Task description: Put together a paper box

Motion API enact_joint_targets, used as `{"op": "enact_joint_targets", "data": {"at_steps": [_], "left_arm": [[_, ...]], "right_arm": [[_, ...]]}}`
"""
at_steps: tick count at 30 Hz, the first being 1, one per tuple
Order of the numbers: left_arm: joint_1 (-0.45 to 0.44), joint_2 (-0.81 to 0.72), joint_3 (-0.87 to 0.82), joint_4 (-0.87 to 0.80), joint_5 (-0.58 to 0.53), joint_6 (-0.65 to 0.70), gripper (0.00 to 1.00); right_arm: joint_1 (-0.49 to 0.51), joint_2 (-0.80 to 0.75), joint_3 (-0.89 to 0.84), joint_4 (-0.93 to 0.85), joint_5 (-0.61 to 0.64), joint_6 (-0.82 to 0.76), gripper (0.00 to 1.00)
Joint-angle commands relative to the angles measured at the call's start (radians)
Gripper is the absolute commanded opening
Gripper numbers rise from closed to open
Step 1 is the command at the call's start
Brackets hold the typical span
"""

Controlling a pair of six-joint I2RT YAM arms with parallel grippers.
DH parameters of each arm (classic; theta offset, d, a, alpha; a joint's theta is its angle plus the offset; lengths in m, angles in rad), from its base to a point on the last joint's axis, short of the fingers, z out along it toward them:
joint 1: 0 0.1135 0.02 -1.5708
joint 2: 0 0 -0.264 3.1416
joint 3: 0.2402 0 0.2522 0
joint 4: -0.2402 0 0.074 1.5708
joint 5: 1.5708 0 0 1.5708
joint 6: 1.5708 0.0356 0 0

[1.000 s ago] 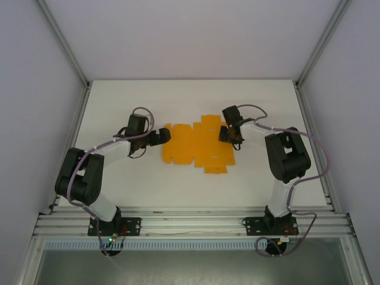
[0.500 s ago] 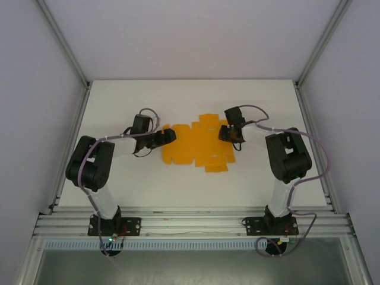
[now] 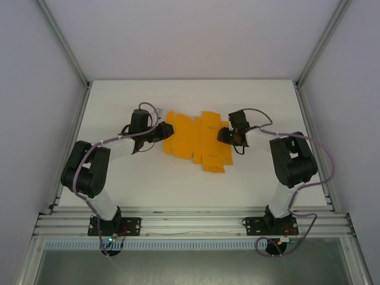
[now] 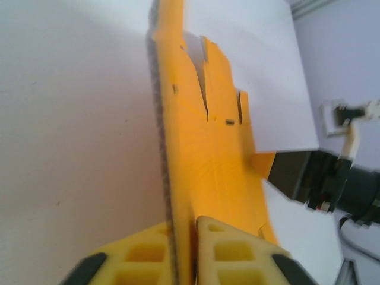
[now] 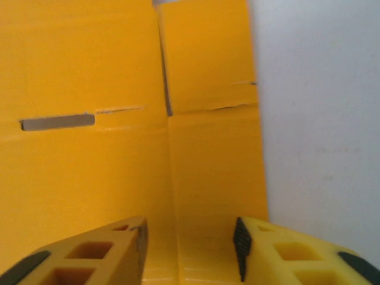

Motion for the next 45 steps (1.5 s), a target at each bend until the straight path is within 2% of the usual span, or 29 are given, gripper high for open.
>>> {"op": "enact_joint_targets", "data": {"at_steps": [1,2,3,5,10,13,18,23,27,30,32,35,37,43,45], "left_arm": [[-0.008,-0.059,0.032,-0.005,0.018,0.049,0.00],[-0.007,-0.077,0.030,0.013,0.038,0.046,0.00],[-0.007,-0.093,0.030,0.025,0.052,0.041,0.00],[-0.007,-0.130,0.038,0.037,0.076,0.036,0.00],[0.008,-0.239,0.072,0.008,0.121,0.033,0.00],[0.030,-0.312,0.061,0.051,0.145,-0.036,0.00],[0.069,-0.413,0.024,0.150,0.186,-0.161,0.00],[0.074,-0.468,-0.002,0.166,0.178,-0.175,0.00],[0.074,-0.477,-0.011,0.219,0.201,-0.222,0.00],[0.075,-0.477,-0.015,0.221,0.196,-0.225,0.00],[0.074,-0.475,-0.018,0.231,0.196,-0.232,0.00],[0.074,-0.473,-0.026,0.237,0.172,-0.237,0.00],[0.074,-0.475,-0.030,0.241,0.170,-0.235,0.00],[0.075,-0.499,-0.032,0.199,0.124,-0.199,0.00],[0.074,-0.507,-0.036,0.191,0.114,-0.193,0.00]], "right_arm": [[-0.038,-0.110,-0.029,-0.027,-0.060,0.005,0.56],[-0.053,-0.147,-0.033,-0.022,-0.073,0.002,0.68],[-0.070,-0.179,-0.040,-0.023,-0.083,0.001,0.84],[-0.112,-0.243,-0.053,-0.015,-0.136,-0.010,1.00],[-0.245,-0.373,-0.123,0.094,-0.407,-0.016,1.00],[-0.299,-0.429,-0.156,0.174,-0.624,-0.017,1.00],[-0.332,-0.470,-0.191,0.282,-0.747,0.047,0.99],[-0.333,-0.470,-0.199,0.380,-0.881,0.107,0.87],[-0.333,-0.455,-0.190,0.405,-0.930,0.118,0.70],[-0.331,-0.445,-0.177,0.453,-0.974,0.163,0.64],[-0.326,-0.443,-0.169,0.465,-0.998,0.180,0.55],[-0.317,-0.448,-0.166,0.461,-1.024,0.169,0.40],[-0.314,-0.455,-0.164,0.447,-1.056,0.148,0.34],[-0.314,-0.494,-0.173,0.364,-1.066,0.059,0.22],[-0.312,-0.504,-0.177,0.362,-1.065,0.052,0.16]]}}
